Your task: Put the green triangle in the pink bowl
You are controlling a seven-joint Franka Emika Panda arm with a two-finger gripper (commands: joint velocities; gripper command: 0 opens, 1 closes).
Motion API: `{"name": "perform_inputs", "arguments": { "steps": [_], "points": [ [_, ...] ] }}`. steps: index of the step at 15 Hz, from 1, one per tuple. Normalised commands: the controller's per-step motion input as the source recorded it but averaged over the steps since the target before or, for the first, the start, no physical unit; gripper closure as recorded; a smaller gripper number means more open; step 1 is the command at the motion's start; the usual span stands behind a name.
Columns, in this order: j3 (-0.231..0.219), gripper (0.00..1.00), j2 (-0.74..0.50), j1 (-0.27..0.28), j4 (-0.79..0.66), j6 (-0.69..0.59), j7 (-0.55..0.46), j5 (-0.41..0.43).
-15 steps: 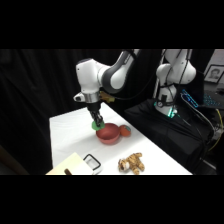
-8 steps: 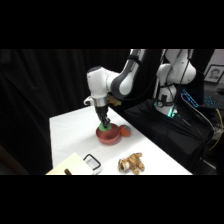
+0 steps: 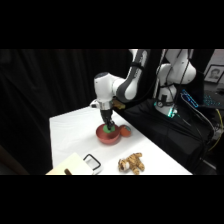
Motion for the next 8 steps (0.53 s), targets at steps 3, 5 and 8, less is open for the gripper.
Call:
{"name": "perform_inputs", "arguments": {
  "steps": [3,5,8],
  "points": [
    [-0.048,0.6,0.04,0.05,-0.04,0.26,0.03,0.069],
    [-0.064,0.52,0.02,0.054,-0.02,0.19,0.05,0.04],
    [-0.069,0.26,-0.01,0.057,-0.01,0.14,0.06,0.024]
  ]
}}
